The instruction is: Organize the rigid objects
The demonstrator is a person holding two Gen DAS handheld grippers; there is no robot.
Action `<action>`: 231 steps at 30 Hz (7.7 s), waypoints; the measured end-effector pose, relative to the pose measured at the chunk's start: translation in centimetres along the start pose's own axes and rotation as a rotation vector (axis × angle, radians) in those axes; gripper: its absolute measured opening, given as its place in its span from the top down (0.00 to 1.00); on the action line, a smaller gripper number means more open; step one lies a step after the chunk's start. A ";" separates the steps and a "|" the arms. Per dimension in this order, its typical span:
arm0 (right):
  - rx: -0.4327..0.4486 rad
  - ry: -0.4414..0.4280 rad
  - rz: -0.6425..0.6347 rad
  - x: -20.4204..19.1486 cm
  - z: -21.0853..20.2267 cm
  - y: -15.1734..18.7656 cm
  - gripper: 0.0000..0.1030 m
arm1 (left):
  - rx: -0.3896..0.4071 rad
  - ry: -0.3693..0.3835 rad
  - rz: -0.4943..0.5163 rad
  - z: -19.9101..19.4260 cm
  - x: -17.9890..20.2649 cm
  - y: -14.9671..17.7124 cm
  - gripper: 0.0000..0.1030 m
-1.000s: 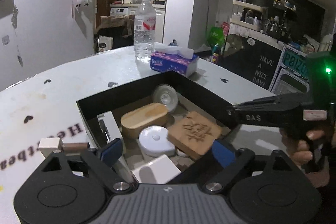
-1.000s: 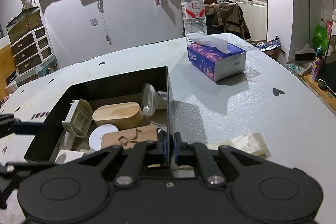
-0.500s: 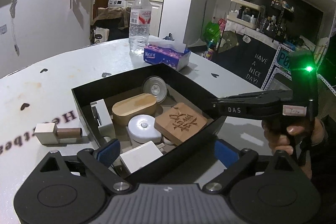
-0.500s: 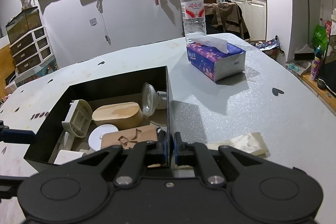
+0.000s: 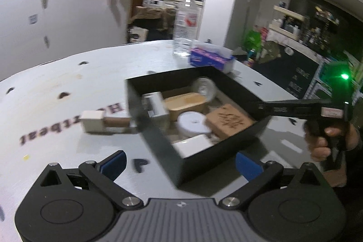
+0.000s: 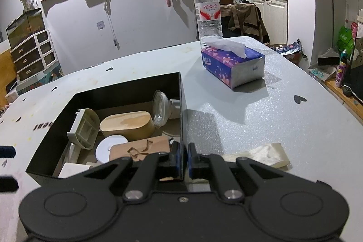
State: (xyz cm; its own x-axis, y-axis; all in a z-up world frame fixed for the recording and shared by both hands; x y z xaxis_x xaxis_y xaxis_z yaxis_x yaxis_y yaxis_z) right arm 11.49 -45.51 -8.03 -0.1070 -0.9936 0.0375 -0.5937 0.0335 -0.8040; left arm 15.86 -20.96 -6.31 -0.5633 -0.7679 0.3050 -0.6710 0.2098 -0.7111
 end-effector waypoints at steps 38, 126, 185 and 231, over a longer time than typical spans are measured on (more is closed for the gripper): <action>-0.018 0.003 -0.005 0.0 0.8 -0.2 0.92 | 0.135 -0.136 -0.070 9.0 -11.5 -4.6 0.61; -0.036 0.075 -0.028 -0.4 0.9 -0.3 0.95 | 0.196 -0.050 -0.055 -2.8 4.5 -3.8 0.00; 0.239 0.171 -0.090 -5.1 -17.8 3.4 0.00 | 0.382 -0.337 -0.122 -11.0 5.3 4.8 0.00; 0.238 0.173 -0.093 -5.3 -17.8 3.5 0.00 | 0.371 -0.348 -0.131 -11.1 5.0 5.1 0.00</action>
State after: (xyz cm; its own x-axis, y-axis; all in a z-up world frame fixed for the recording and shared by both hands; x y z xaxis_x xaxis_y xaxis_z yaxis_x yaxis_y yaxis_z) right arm -4.23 -38.23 -0.47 -0.2074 -0.9573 0.2014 -0.4062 -0.1031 -0.9080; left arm 4.27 -17.00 -1.33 -0.2501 -0.9424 0.2222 -0.4737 -0.0811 -0.8770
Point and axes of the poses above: each gripper's, at about its wrist camera, not at the fingertips, and z roughly the way its jaws point, x to its right, y to its underside, the point moved 5 cm from there along z, roughly the way its jaws point, and after that the axes turned 14 degrees about -z, right-handed, at the moved point
